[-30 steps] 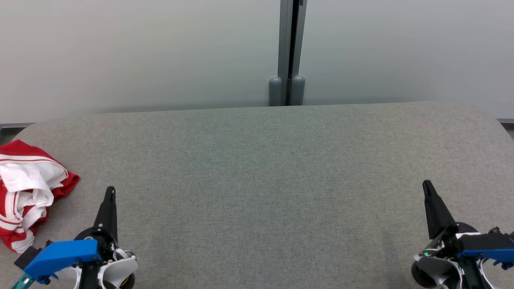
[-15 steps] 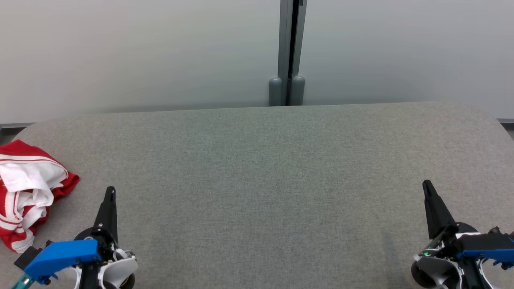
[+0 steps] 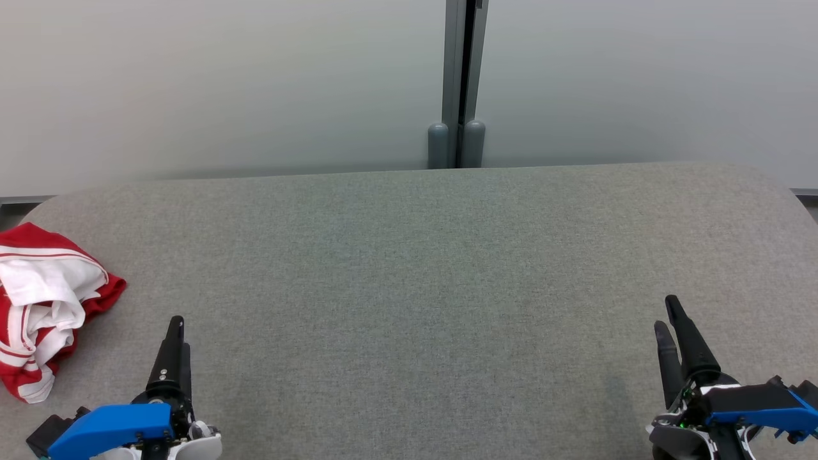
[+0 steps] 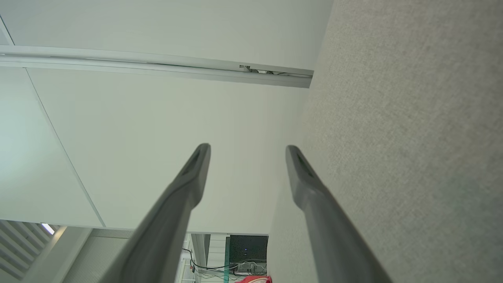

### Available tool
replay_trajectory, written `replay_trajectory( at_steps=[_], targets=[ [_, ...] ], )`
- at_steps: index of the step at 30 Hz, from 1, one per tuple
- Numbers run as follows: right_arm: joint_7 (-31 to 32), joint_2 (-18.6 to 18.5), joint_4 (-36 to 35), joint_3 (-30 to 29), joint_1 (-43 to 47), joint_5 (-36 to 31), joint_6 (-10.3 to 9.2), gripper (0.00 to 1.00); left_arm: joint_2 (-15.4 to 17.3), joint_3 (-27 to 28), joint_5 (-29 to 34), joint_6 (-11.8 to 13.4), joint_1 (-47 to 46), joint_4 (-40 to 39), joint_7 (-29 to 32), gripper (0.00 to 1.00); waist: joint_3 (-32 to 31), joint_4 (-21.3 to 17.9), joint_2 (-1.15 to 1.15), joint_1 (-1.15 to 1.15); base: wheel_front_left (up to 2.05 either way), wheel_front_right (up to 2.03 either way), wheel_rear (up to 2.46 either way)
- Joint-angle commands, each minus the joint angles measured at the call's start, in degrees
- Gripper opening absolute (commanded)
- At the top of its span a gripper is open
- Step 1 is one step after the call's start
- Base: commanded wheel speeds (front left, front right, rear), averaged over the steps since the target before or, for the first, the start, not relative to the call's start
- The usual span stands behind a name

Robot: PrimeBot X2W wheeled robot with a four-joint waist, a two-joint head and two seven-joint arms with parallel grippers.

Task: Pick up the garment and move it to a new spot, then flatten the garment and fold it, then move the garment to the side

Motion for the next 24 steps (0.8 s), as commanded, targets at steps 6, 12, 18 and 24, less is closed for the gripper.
replay_trajectory(
  at_steps=[6, 12, 18, 24],
  targets=[
    [-2.0, -0.4, -1.1, 0.3, -1.8, -8.8, 0.10, 1.00, 1.5, -0.5, 7.3, -0.1, -2.2, -0.3, -2.0, 1.00, -0.1, -0.1, 0.00, 0.00, 0.00, 0.00, 0.00],
    [-3.5, -0.4, -0.4, 0.4, -1.9, -16.8, 0.11, 1.00, 2.3, -1.3, 13.7, -0.2, -2.5, 0.2, -3.5, 1.00, -0.2, -0.2, 0.00, 0.00, 0.00, 0.00, 0.00],
    [-4.9, -0.7, 1.0, 1.7, -1.8, -25.1, 0.12, 1.00, 3.4, -2.8, 20.2, -0.2, -2.4, 0.7, -4.9, 1.00, -0.3, -0.4, 0.00, 0.00, 0.00, 0.00, 0.00],
    [-6.2, -2.0, 1.8, 5.7, -1.6, -31.7, 0.13, 1.00, 4.8, -5.7, 25.8, -0.2, -1.9, 0.7, -6.2, 1.00, -0.4, -0.4, 0.00, 0.00, 0.00, 0.00, 0.00]
  ],
)
